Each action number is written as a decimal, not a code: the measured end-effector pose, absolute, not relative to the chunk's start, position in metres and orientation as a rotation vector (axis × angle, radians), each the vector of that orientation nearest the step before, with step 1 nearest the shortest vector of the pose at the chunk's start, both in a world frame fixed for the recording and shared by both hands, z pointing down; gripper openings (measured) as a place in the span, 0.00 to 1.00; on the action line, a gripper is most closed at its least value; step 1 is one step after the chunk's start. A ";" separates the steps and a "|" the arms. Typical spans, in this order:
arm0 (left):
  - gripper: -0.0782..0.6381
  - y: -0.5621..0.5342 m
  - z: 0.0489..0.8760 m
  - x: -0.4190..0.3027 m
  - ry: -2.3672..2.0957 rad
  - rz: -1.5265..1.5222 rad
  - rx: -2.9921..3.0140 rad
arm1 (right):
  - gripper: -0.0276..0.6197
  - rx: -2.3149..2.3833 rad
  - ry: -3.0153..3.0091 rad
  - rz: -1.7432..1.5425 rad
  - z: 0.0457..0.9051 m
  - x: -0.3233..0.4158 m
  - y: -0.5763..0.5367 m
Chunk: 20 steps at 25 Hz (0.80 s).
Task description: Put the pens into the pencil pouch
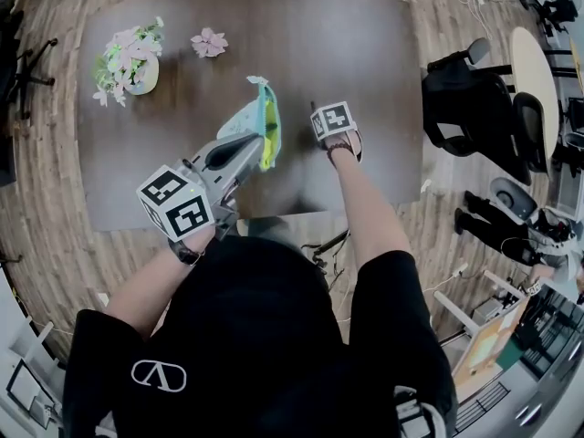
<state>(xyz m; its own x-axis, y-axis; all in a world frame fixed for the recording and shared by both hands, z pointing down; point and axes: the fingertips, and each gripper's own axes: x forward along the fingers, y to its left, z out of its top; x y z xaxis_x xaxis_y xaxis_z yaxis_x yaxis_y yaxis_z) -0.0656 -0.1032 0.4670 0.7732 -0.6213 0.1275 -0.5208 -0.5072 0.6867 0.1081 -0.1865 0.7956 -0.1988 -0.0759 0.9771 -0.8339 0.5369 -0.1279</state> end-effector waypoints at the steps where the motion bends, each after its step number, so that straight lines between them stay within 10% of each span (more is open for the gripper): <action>1: 0.13 -0.104 0.467 -0.066 -0.847 -0.175 2.222 | 0.23 0.786 -1.631 0.820 0.796 0.110 -0.187; 20: 0.13 -0.106 0.463 -0.061 -0.831 -0.147 2.242 | 0.11 0.989 -1.879 0.678 0.724 0.117 -0.204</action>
